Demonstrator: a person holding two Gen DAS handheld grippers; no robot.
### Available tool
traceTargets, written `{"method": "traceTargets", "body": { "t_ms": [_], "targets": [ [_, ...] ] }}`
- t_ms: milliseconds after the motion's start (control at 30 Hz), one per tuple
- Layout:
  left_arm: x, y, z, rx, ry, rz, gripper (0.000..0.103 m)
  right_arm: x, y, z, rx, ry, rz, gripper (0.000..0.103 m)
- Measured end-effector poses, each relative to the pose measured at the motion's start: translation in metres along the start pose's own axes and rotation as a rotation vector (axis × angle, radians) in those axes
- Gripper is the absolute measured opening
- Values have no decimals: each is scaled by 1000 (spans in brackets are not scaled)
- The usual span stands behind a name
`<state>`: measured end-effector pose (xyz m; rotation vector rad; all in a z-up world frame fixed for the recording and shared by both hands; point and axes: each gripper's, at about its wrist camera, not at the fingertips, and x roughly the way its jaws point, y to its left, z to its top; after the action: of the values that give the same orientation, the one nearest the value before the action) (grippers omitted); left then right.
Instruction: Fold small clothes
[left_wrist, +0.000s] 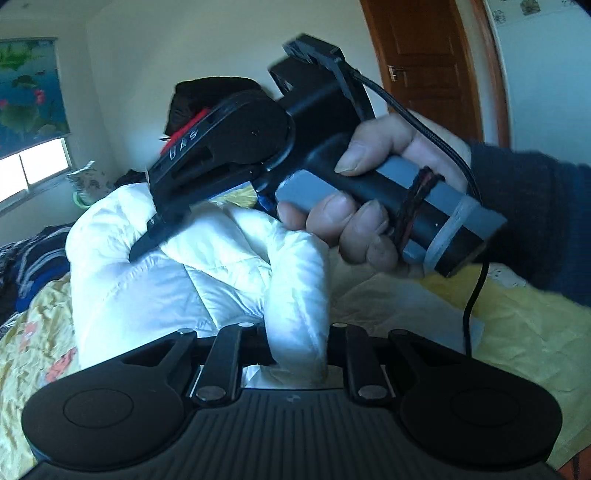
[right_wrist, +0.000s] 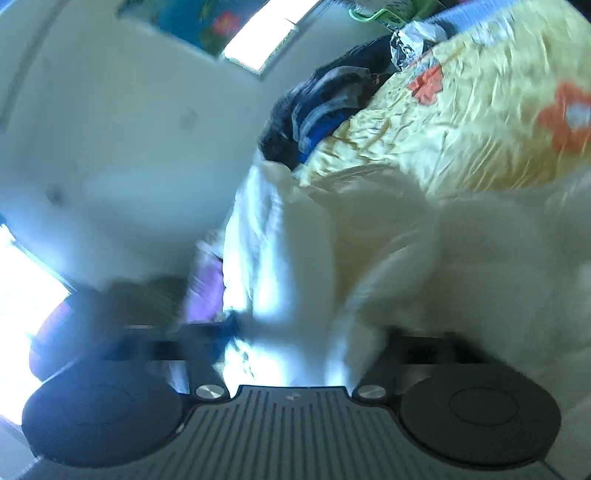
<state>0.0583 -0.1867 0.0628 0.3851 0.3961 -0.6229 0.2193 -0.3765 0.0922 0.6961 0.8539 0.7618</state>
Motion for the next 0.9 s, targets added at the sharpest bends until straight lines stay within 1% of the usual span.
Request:
{"method": "traceTargets", "body": {
  "t_ms": [67, 100, 167, 233, 300, 367, 400, 433, 467, 500, 533, 567, 667, 700, 767, 867, 900],
  "targets": [
    [-1, 1, 8, -11, -13, -52, 17, -15, 6, -3, -69, 4, -27, 33],
    [-1, -1, 14, -17, -21, -88, 17, -25, 11, -3, -114, 3, -51, 31],
    [-2, -5, 22, -20, -39, -163, 17, -50, 18, -5, -175, -9, -102, 30],
    [4, -10, 26, -30, -37, -243, 17, -73, 17, -7, -212, -22, -165, 29],
    [18, -16, 23, -36, -2, -309, 17, -93, 2, -14, -196, -29, -231, 29],
    [42, -20, 13, -73, 73, -366, 17, -103, -19, -24, -161, -23, -305, 29],
    [55, -23, 6, -90, 112, -386, 17, -104, -33, -31, -146, -13, -353, 28],
    [65, -26, -1, -87, 128, -392, 17, -103, -45, -37, -129, -9, -381, 28],
    [70, -31, -8, -55, 112, -383, 17, -103, -59, -42, -98, -18, -382, 28],
    [71, -35, -12, -18, 96, -368, 17, -106, -73, -48, -39, -40, -355, 28],
    [72, -38, -15, 3, 90, -354, 17, -106, -81, -52, -6, -55, -338, 28],
    [71, -42, -15, 13, 90, -344, 17, -106, -86, -56, 0, -64, -333, 35],
    [63, -40, -9, 31, 90, -331, 17, -102, -91, -61, 11, -77, -332, 36],
    [52, -48, -6, 32, 91, -335, 17, -101, -92, -62, 15, -79, -329, 38],
    [34, -43, 1, 31, 83, -367, 18, -100, -91, -62, 15, -79, -327, 39],
    [4, -13, 16, -31, 64, -486, 18, -99, -93, -62, 16, -86, -327, 39],
    [-5, -1, 21, -53, 44, -515, 18, -98, -95, -61, 22, -89, -320, 39]
  ]
}}
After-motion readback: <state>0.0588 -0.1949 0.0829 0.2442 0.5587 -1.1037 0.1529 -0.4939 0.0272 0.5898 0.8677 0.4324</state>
